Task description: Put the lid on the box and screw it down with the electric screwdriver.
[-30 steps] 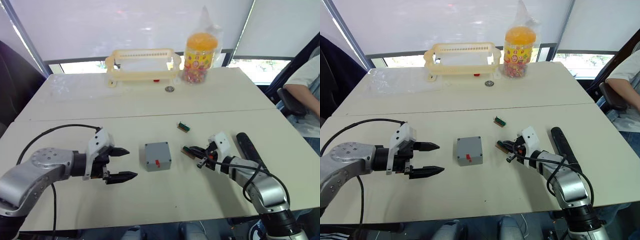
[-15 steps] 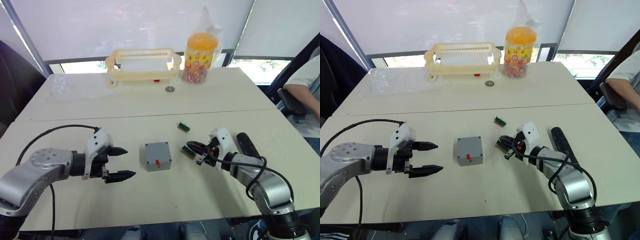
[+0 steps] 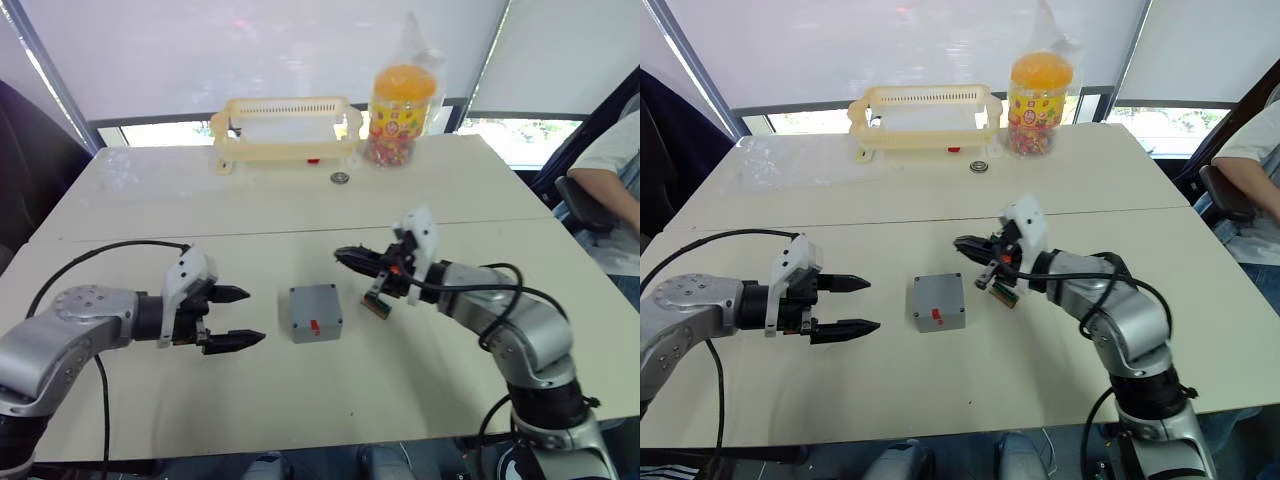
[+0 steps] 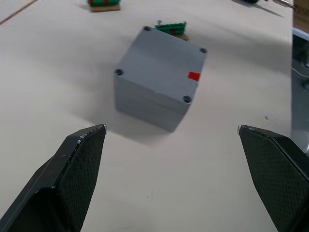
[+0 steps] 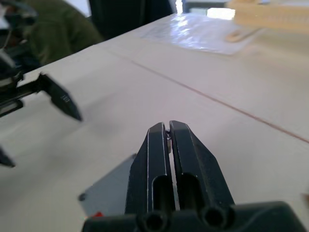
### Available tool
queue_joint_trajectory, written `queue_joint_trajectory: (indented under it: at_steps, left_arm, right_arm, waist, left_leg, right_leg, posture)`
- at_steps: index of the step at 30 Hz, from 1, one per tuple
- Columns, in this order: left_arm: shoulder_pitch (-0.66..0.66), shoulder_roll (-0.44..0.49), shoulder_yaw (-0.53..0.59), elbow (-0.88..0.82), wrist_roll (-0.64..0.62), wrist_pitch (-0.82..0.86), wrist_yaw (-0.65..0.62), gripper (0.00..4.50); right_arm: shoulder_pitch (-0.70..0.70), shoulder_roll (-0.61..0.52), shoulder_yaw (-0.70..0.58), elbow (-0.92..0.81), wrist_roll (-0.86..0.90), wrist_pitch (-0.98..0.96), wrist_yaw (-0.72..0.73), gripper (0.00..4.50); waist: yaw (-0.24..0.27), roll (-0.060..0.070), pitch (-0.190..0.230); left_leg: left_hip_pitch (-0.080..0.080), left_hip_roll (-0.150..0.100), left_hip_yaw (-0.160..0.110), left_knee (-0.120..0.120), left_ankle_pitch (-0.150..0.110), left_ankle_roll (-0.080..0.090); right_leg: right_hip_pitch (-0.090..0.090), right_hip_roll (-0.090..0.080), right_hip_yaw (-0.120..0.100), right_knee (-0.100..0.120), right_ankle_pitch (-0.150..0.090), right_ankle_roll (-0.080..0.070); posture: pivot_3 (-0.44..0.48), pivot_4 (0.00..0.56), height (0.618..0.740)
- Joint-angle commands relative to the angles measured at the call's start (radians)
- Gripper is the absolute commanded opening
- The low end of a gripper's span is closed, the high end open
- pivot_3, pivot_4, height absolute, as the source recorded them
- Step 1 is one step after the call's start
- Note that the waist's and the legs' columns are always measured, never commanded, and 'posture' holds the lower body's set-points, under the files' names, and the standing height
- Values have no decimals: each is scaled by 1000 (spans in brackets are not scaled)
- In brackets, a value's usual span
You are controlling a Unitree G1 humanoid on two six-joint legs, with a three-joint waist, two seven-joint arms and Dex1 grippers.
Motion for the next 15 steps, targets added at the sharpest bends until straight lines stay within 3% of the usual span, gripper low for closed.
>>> queue_joint_trajectory:
  at_steps: [1, 15]
  left_arm:
    - [-3, -1, 59, -19, -26, 6, 18, 4500]
    - [46, -16, 100, -79, -81, 44, 95, 4500]
  right_arm:
    - [-23, -3, 27, 33, -29, -41, 19, 35]
    - [-2, -11, 88, 127, -112, -120, 64, 35]
  waist:
    - [0, 0, 0]
    - [-4, 0, 0]
  left_leg:
    - [0, 0, 0, 0, 0, 0]
    - [0, 0, 0, 0, 0, 0]
  right_leg:
    - [0, 0, 0, 0, 0, 0]
    - [-1, 0, 1, 0, 0, 0]
  posture:
    - [0, 150, 740]
    - [0, 150, 740]
